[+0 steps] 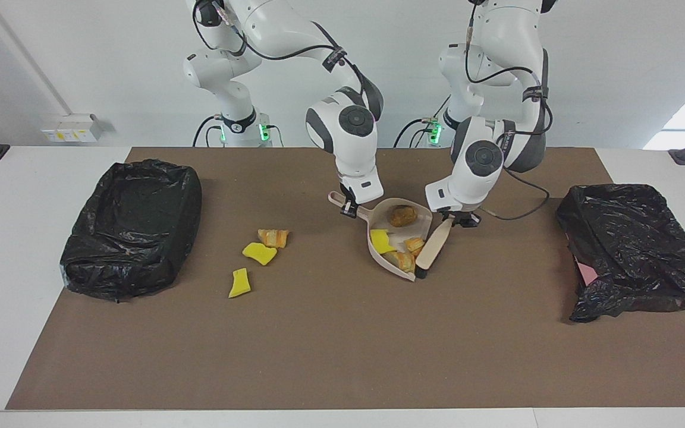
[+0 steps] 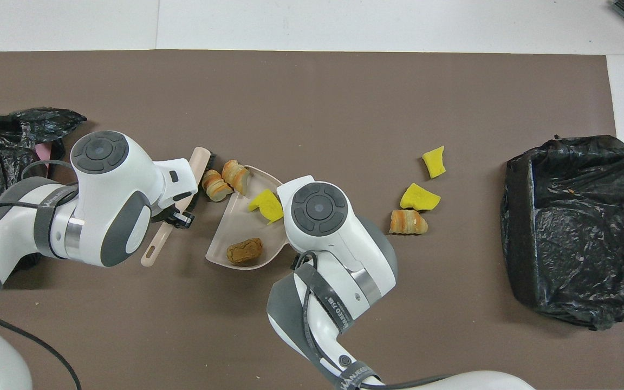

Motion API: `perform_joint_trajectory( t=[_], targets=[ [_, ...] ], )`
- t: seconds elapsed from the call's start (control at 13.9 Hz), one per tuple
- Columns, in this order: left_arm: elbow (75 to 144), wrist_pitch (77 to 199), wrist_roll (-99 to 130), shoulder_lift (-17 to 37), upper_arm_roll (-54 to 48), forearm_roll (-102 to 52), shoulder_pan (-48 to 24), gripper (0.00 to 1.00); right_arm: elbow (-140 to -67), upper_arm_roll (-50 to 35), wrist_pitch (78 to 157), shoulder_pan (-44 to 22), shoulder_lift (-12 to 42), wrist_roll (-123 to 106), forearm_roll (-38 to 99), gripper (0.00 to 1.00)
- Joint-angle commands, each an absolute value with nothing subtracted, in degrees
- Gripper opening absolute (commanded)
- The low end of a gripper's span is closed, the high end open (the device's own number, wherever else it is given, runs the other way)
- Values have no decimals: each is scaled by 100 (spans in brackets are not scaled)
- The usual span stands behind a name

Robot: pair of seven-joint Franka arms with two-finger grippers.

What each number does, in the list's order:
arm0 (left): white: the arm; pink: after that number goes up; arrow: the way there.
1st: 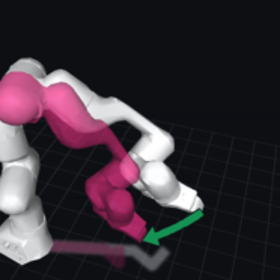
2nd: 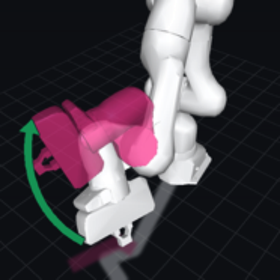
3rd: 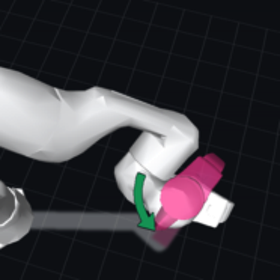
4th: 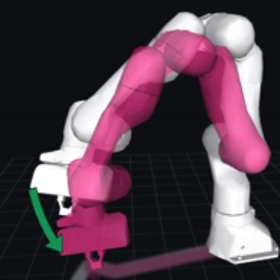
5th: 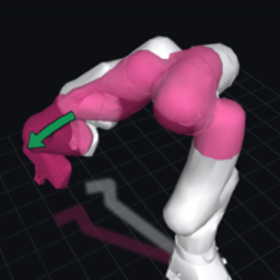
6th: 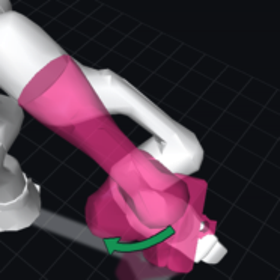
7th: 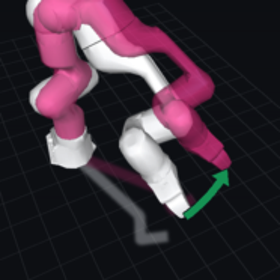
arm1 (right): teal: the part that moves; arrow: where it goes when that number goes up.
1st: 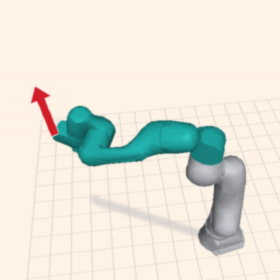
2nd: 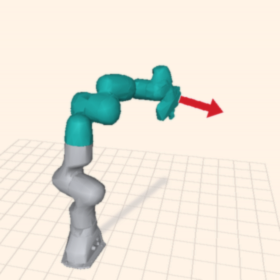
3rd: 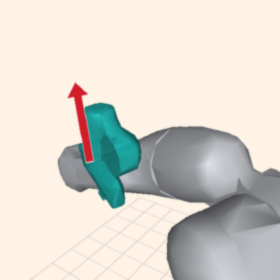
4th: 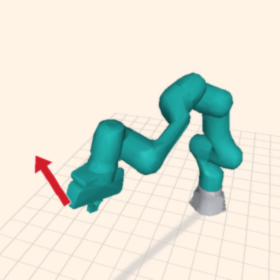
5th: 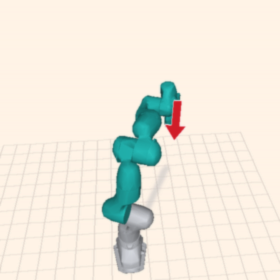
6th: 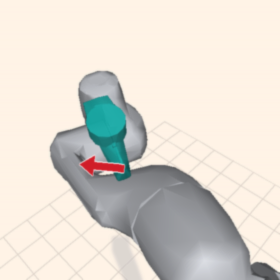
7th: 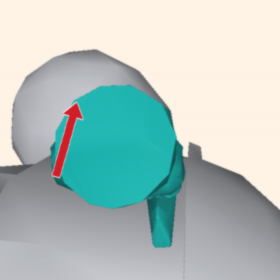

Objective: Sweep and dump trash in bin
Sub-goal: 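Sweep the bread and sponge pieces into the dustpan with the brush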

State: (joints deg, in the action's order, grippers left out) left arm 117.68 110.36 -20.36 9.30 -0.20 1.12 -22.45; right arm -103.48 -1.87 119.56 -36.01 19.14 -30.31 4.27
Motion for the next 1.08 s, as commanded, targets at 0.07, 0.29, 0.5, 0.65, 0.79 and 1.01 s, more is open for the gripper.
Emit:
perform_joint_trajectory(
  t=[0.07,0.29,0.5,0.65,0.79,1.01],
  targets=[
    [12050,10828,-1760,633,35,18,-2593,0,-10371,-202,12076,-3612,1890,-2856,448,0],
    [11927,10890,-1023,703,62,-17,-2225,0,-10371,-202,12076,-3612,1890,-2856,448,0],
    [11725,10951,-371,677,61,-113,-1847,0,-10354,-202,12067,-3604,1890,-2865,413,0],
    [11725,10978,-63,651,79,-149,-1654,0,-10310,-202,12015,-3604,1890,-2865,299,0],
    [11768,10925,78,607,79,-149,-1600,0,-10309,-202,11884,-3560,1724,-2900,299,0],
    [11926,10977,701,501,79,-149,-1652,0,-10318,-202,11270,-3175,1075,-3031,308,0]
  ],
)
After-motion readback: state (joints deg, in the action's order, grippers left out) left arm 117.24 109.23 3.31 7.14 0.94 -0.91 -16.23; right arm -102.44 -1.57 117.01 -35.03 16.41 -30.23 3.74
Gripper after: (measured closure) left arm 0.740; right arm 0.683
